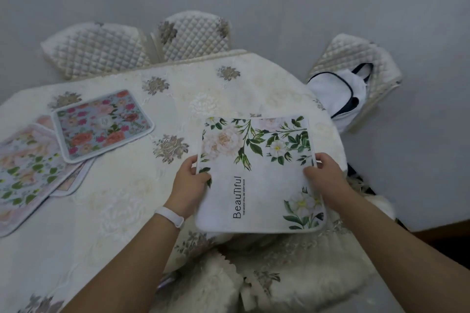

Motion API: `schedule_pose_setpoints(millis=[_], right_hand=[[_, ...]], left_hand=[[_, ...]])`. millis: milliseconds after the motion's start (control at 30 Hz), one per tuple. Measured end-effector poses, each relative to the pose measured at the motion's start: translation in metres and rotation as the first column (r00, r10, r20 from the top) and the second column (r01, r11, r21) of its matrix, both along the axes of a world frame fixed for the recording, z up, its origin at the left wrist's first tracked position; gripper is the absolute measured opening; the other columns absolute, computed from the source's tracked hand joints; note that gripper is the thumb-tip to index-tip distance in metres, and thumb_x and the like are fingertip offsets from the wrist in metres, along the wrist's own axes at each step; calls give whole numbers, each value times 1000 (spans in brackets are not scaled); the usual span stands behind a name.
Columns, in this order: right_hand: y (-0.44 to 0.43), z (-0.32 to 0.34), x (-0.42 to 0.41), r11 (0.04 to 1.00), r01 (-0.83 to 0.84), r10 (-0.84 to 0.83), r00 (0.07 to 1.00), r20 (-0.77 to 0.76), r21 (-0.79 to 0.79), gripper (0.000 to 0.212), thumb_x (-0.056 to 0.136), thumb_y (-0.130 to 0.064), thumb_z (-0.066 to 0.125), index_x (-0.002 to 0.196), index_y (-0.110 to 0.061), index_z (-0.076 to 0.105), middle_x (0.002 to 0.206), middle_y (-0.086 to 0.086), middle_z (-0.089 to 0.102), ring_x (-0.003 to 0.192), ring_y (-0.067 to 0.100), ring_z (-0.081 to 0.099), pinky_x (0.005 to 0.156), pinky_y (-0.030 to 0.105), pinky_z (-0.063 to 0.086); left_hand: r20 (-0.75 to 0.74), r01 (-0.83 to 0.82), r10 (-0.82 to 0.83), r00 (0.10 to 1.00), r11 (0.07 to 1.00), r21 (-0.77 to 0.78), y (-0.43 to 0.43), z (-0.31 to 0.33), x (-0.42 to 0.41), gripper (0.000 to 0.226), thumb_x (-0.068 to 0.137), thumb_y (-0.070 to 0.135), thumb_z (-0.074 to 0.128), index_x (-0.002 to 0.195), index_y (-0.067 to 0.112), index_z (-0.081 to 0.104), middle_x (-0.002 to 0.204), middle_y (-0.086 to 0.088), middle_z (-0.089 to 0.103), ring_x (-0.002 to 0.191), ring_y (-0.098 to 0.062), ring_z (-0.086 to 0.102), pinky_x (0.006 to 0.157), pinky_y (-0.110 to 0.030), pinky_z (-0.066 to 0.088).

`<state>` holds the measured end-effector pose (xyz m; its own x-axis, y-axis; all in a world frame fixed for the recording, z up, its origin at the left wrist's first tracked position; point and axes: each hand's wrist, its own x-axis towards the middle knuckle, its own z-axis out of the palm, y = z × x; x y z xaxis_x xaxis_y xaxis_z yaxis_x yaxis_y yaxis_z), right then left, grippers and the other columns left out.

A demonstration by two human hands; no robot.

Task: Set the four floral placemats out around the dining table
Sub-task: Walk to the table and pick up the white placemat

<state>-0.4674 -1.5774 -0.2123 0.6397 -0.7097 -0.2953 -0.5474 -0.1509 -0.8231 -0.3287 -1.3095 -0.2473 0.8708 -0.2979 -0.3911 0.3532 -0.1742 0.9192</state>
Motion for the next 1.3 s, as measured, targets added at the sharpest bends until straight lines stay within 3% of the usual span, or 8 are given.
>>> schedule_pose_setpoints(millis=[233, 333, 433, 567, 767, 967, 1167, 1300], right_hand=[[-103, 13, -79, 998, 46, -49, 996, 75, 41, 19, 86, -14, 58, 102, -25, 57, 94, -1, 68, 86, 23, 67, 80, 46, 57], [-163, 26, -120, 997, 17, -25, 993, 113, 75, 19, 90, -9, 57, 106, -19, 56, 100, 3, 68, 84, 20, 65, 68, 32, 52], [-229, 39, -157, 997, 26, -36, 988, 150, 70, 20, 89, -9, 57, 108, -18, 57, 101, 3, 68, 86, 22, 66, 75, 37, 56], [-299, 53, -204, 996, 29, -44, 982, 182, 88, 17, 93, -5, 53, 107, -16, 53, 88, -7, 61, 70, 8, 59, 41, 14, 45], [-369, 58, -246, 993, 76, -91, 980, 179, 92, 20, 91, -6, 55, 107, -18, 56, 94, -5, 65, 76, 8, 63, 54, 22, 45], [-423, 49, -236, 987, 118, -135, 977, 163, 114, 19, 91, -6, 56, 107, -16, 55, 95, -4, 66, 77, 13, 65, 56, 26, 46], [-480, 32, -166, 989, 79, -95, 987, 131, 125, 24, 89, -8, 58, 111, -18, 55, 102, 1, 68, 86, 23, 70, 77, 44, 59], [-522, 22, -107, 992, 38, -50, 994, 95, 119, 23, 91, -8, 56, 111, -19, 53, 102, -1, 67, 86, 20, 69, 72, 38, 57]], left_hand=[[39, 41, -41, 998, 999, -11, -110, 34, -66, 43, 84, -4, 55, 119, 20, 55, 100, -7, 73, 85, -28, 69, 68, -37, 54], [64, 49, -49, 997, 999, 3, -172, 46, -104, 43, 83, -2, 55, 119, 22, 56, 101, -5, 74, 88, -28, 70, 75, -43, 57], [96, 56, -54, 994, 998, -24, -237, 58, -137, 42, 84, -3, 56, 116, 23, 57, 101, -5, 74, 86, -29, 72, 74, -45, 58], [93, 51, -45, 995, 997, -62, -314, 68, -176, 44, 84, -8, 56, 120, 18, 56, 98, -7, 75, 81, -29, 73, 64, -39, 55], [63, 98, -95, 994, 994, -54, -394, 77, -206, 44, 84, -9, 55, 121, 15, 55, 95, -5, 73, 75, -26, 70, 58, -35, 53], [60, 151, -147, 987, 987, -61, -449, 71, -182, 47, 84, -11, 55, 124, 14, 56, 103, -14, 73, 87, -38, 69, 77, -50, 56], [43, 81, -78, 996, 994, -78, -496, 48, -124, 46, 83, -10, 55, 122, 14, 56, 100, -14, 74, 82, -34, 70, 71, -43, 56], [21, 28, -26, 999, 996, -80, -531, 27, -82, 45, 83, -7, 57, 120, 18, 58, 100, -12, 74, 83, -32, 71, 72, -43, 55]])
